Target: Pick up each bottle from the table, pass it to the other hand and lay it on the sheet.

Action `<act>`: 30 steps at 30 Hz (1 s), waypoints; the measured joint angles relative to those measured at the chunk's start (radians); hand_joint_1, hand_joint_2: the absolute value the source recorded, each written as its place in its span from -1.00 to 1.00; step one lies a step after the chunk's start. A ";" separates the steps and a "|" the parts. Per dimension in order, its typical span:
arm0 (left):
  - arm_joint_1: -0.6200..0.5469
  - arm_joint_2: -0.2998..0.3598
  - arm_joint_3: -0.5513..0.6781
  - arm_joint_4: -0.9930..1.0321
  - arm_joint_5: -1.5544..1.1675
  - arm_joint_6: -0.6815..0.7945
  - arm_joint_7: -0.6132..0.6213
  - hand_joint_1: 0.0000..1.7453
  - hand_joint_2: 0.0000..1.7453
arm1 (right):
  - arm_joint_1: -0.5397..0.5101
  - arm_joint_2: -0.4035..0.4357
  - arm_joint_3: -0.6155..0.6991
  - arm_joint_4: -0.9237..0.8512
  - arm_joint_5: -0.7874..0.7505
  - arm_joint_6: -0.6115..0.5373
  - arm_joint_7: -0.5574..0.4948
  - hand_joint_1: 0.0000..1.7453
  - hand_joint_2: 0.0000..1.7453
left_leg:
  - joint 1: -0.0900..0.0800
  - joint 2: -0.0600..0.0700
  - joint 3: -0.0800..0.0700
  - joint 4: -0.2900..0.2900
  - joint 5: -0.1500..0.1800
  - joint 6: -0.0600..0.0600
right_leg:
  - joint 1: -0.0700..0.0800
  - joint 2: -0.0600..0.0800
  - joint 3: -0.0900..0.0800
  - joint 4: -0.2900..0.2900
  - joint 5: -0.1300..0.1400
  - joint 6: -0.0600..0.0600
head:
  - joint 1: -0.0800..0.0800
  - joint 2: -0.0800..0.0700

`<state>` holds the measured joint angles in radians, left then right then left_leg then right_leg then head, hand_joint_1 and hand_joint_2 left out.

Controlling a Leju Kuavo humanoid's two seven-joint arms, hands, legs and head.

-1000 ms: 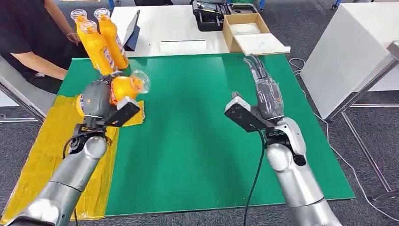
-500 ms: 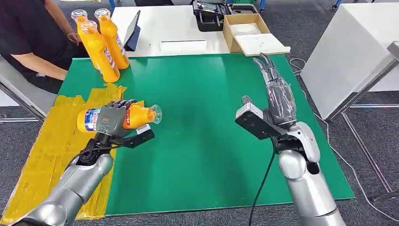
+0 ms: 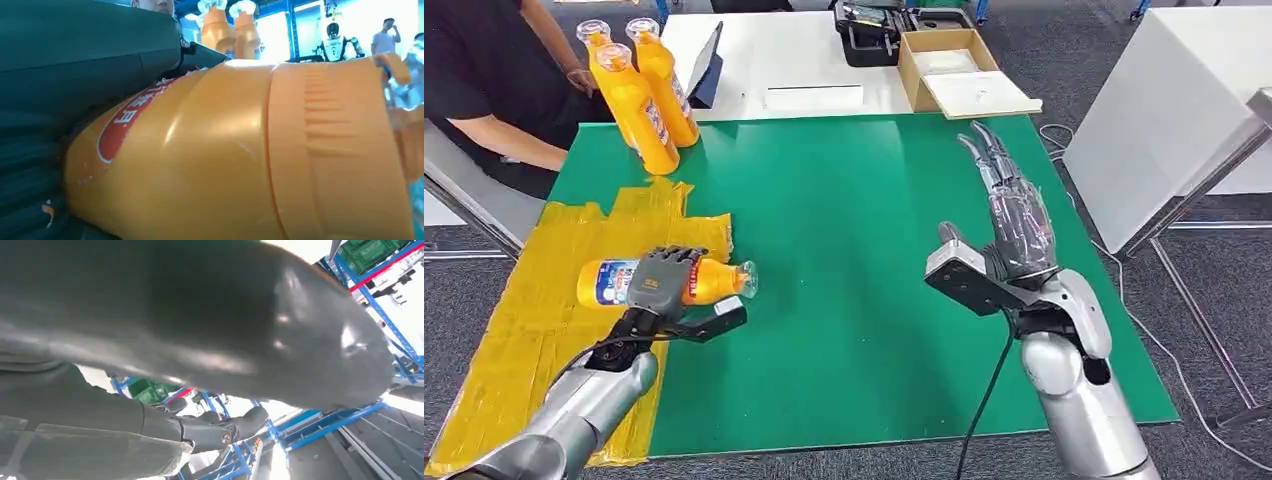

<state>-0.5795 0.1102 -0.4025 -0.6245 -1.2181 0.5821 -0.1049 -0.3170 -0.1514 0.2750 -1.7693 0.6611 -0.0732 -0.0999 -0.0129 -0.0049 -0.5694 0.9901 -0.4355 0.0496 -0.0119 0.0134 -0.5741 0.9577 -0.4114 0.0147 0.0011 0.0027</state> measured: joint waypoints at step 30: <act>-0.032 0.002 0.024 0.094 -0.075 -0.111 -0.002 -1.00 -1.00 | 0.047 -0.017 -0.003 -0.052 0.022 0.028 0.000 -1.00 -1.00 | 0.000 -0.001 0.001 0.000 0.000 0.000 | 0.000 0.000 0.001 0.000 0.000 0.000 | 0.000 0.000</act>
<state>-0.6115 0.1118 -0.3784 -0.5303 -1.2932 0.4711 -0.1064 -0.2697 -0.1686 0.2716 -1.8212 0.6832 -0.0454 -0.0999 -0.0130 -0.0054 -0.5683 0.9900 -0.4352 0.0499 -0.0120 0.0130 -0.5729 0.9578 -0.4114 0.0147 0.0011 0.0027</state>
